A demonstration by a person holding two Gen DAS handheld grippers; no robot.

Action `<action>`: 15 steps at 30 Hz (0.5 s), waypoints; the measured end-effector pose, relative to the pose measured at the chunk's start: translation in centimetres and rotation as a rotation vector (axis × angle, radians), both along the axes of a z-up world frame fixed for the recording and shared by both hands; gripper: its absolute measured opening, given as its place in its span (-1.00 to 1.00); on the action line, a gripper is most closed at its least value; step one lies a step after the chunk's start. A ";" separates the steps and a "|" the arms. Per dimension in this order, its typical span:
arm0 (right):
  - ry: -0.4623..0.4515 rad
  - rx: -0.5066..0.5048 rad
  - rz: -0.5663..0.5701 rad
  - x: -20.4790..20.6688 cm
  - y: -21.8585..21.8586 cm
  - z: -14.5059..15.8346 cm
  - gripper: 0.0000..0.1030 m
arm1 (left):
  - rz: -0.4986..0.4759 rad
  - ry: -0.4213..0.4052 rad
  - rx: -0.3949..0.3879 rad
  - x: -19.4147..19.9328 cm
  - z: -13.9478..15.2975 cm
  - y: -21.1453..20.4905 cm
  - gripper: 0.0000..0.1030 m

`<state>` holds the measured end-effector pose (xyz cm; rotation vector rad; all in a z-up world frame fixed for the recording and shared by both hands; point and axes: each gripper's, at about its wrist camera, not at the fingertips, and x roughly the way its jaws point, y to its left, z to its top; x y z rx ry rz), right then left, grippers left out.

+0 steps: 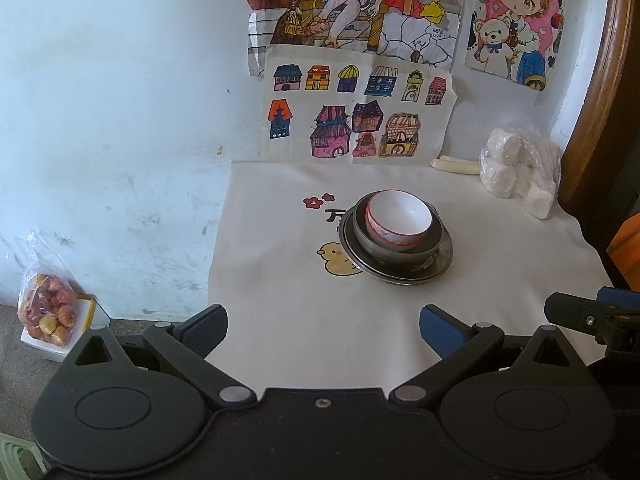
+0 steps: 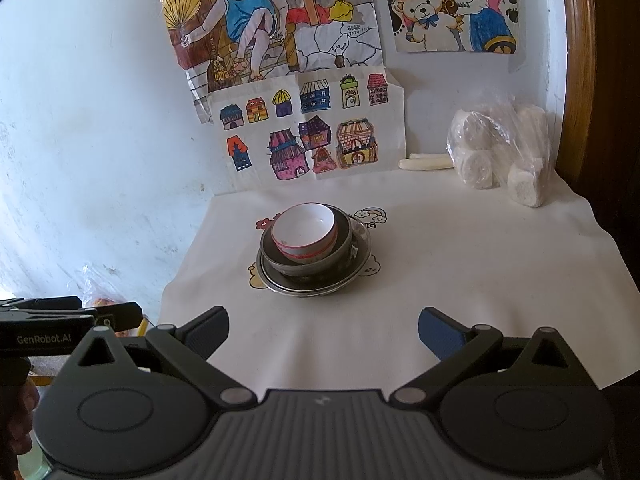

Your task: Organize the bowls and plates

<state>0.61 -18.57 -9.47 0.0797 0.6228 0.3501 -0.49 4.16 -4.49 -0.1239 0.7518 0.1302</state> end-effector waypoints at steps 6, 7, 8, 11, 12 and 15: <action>0.001 -0.001 0.000 0.0 0.1 0.0 1.00 | -0.012 -0.006 -0.011 0.0 0.1 0.0 0.98; 0.002 -0.001 0.000 0.0 0.1 0.1 1.00 | -0.014 -0.007 -0.012 0.0 0.2 0.0 0.98; 0.002 -0.001 0.000 0.0 0.1 0.1 1.00 | -0.017 -0.007 -0.013 0.0 0.2 0.0 0.98; 0.000 -0.001 -0.002 -0.1 0.2 0.1 1.00 | -0.025 0.003 -0.021 0.1 0.0 0.1 0.98; 0.000 -0.002 -0.003 0.0 0.2 0.0 1.00 | -0.024 0.004 -0.021 0.1 0.0 0.1 0.98; 0.001 -0.003 -0.007 0.0 0.2 0.0 1.00 | -0.025 -0.001 -0.019 0.2 0.0 0.2 0.98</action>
